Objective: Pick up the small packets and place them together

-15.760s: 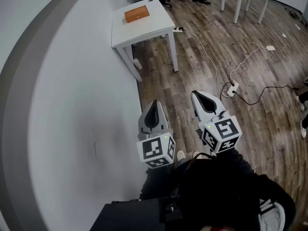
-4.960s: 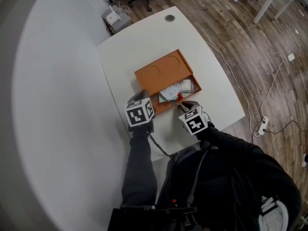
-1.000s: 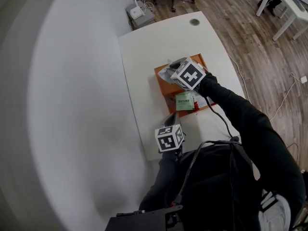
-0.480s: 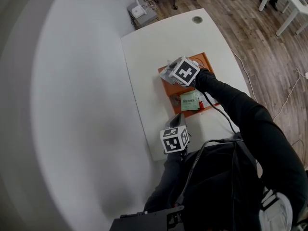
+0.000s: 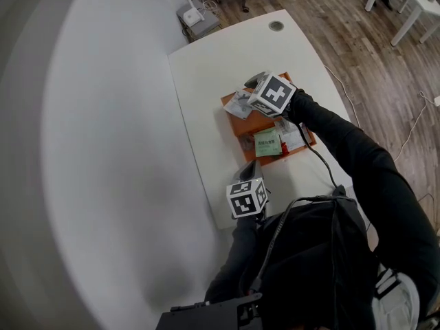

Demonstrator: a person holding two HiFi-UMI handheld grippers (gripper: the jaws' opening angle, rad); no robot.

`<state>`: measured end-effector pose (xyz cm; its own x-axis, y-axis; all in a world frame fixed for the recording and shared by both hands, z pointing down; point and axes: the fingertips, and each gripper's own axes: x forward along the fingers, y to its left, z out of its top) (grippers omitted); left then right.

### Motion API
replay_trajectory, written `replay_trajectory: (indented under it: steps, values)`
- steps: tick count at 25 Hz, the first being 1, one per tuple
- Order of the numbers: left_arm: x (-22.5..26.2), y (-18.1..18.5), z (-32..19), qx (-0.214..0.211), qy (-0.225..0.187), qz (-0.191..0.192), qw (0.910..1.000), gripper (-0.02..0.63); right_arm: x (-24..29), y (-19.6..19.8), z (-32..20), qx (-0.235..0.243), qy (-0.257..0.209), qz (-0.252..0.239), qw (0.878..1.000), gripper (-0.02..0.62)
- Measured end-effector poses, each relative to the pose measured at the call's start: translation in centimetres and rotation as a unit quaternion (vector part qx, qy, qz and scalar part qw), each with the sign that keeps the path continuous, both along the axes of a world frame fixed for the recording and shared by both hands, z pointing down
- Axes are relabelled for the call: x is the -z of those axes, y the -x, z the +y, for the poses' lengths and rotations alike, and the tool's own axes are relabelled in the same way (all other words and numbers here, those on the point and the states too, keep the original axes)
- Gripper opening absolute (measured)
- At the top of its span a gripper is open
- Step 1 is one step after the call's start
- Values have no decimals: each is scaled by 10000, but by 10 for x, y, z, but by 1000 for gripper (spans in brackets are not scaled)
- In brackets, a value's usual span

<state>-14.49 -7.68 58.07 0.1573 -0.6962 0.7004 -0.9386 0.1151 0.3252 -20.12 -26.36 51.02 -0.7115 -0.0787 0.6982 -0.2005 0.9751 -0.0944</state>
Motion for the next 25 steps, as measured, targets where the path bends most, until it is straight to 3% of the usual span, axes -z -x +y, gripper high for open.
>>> replay_trajectory:
  steps: [6,13,17,25]
  values:
    - [-2,-3,0,-46,-6,27,10000,-5,34,-67,2,-120,-230,-72,9996,173]
    - [-6,-12,-4,-153,15,-71,9999,-5,1,-140,27,100,-596,630,9962,173]
    - [-7,-13,-6,-209,17,-81,9997,-5,-25,-156,43,357,-505,904,9940,173]
    - [-9,-14,-6,-205,-4,-92,9997,-5,-51,-159,36,799,-923,1393,9827,173]
